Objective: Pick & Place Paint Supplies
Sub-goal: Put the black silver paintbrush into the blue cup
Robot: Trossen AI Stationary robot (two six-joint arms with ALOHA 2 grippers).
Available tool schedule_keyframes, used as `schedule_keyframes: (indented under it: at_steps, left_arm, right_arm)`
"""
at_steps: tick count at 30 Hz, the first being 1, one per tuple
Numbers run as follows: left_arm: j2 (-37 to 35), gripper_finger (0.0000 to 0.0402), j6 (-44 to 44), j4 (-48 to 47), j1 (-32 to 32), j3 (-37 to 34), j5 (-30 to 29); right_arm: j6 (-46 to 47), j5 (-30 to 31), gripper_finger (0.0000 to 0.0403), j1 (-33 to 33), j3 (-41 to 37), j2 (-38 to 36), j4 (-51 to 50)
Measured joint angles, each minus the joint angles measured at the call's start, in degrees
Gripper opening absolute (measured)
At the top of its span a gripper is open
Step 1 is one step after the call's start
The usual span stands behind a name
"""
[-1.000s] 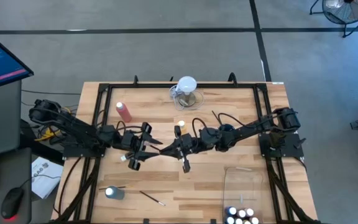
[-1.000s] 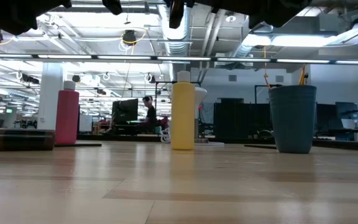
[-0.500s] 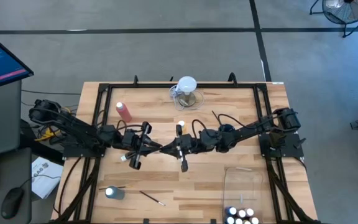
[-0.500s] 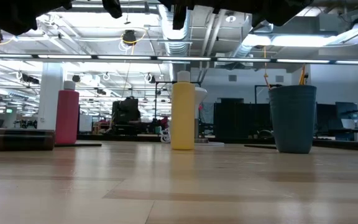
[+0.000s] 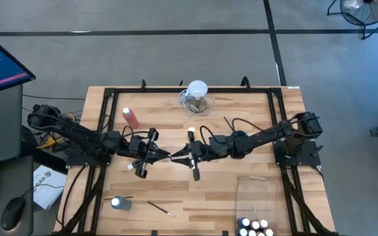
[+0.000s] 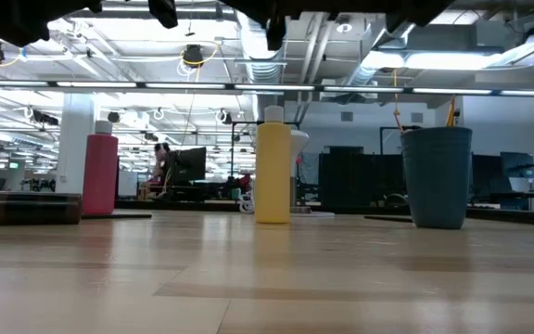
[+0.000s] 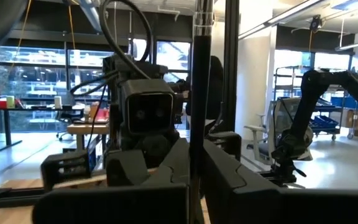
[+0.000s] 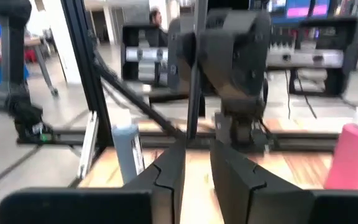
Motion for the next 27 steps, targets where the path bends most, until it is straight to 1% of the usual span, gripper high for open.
schedule_keyframes:
  at_steps: [4, 6, 10, 16, 18, 23, 27]
  left_arm:
    - [-2.39, 0.0, 0.0, -3.91, 0.0, 0.0, -0.11]
    - [-2.64, 0.0, -0.2, -4.4, 0.0, 0.0, -0.13]
    - [-2.48, 0.0, -0.41, -5.62, 0.0, 0.0, -0.13]
    - [-0.2, 0.0, -2.15, -6.0, 0.62, 0.56, 0.73]
    - [1.12, 0.0, -3.04, -6.08, 0.66, 1.12, 1.96]
    - [5.51, 0.0, -4.43, -6.39, 0.38, 3.06, 5.93]
    - [8.8, 0.0, -4.84, -6.96, 0.37, 4.84, 11.59]
  right_arm:
    - [-0.48, 0.09, 0.007, 0.02, 0.02, -4.84, -9.12]
    - [-0.67, 0.11, 0.007, 0.21, 0.0, -7.39, -14.21]
    - [-2.85, 0.17, 0.0071, 1.23, 0.0, -10.41, -19.07]
    - [-9.18, 0.09, 0.0071, 4.17, 0.0, -10.62, -11.43]
    - [-11.66, 0.09, 0.0071, 4.84, 0.0, -10.42, -9.24]
    - [-13.62, 0.09, 0.0071, 5.36, -0.02, -10.16, -7.34]
    - [-12.27, 0.04, 0.0071, 4.3, 0.0, -10.14, -7.21]
